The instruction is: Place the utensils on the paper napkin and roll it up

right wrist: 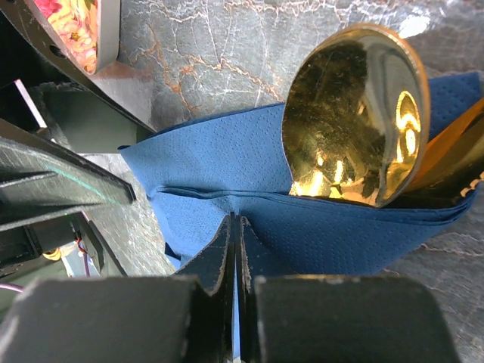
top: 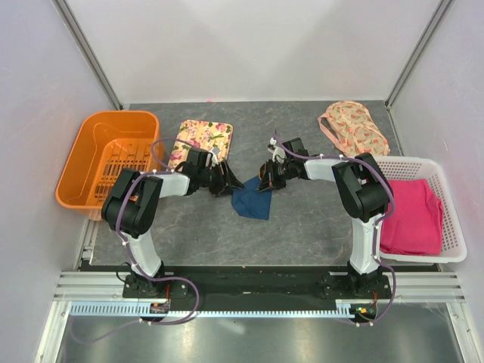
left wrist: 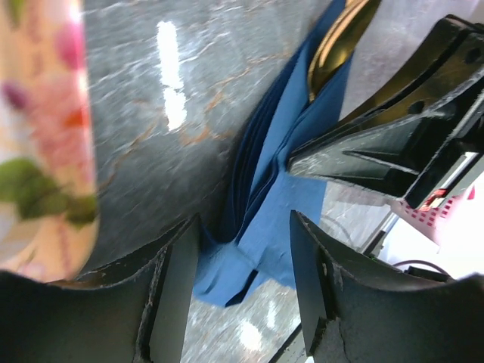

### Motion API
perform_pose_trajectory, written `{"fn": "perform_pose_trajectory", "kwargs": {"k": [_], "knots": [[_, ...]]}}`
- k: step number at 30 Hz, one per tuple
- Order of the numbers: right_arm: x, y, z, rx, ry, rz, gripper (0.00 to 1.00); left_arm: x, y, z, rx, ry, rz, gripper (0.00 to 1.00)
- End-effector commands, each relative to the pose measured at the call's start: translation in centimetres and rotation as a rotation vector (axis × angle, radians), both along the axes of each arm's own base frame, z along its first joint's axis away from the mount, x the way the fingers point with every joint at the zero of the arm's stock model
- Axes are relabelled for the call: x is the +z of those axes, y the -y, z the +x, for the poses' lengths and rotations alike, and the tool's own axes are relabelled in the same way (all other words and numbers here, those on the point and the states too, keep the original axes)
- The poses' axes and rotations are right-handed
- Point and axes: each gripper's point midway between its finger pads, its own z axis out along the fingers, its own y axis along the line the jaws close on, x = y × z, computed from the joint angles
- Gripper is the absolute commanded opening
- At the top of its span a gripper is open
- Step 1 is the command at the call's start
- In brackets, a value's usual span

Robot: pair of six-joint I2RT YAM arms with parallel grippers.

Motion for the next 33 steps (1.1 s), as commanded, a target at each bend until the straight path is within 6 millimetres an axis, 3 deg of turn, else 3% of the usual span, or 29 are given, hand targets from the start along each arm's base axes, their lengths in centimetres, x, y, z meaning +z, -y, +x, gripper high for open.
{"fn": "perform_pose_trajectory", "kwargs": {"k": [1, 6, 13, 17, 28, 33], "knots": [[-5.0, 2.2, -3.1, 0.010, -0.117, -0.161, 0.00, -2.0, 0.8, -0.6, -0.008, -0.034, -0.001, 0.59], [-5.0, 2.2, -3.0, 0.008, -0.115, -0.159, 0.00, -2.4, 1.8, -0.7, -0.028, -0.021, -0.013, 0.63], [-5.1, 2.3, -3.1, 0.007, -0.118, -0.165, 0.00, -3.3, 1.6, -0.5, -0.042, -0.012, 0.014, 0.67], [-5.2, 2.3, -3.1, 0.005, -0.120, -0.165, 0.00, -2.8, 1.2, -0.9, -0.052, -0.015, 0.017, 0.67], [-5.4, 2.5, -3.0, -0.007, -0.124, -0.177, 0.00, -0.8, -1.5, -1.9, -0.082, -0.030, 0.043, 0.61], [-5.5, 2.5, -3.1, -0.004, -0.126, -0.177, 0.00, -1.0, -1.4, -2.2, -0.106, -0.038, 0.024, 0.56]]}}
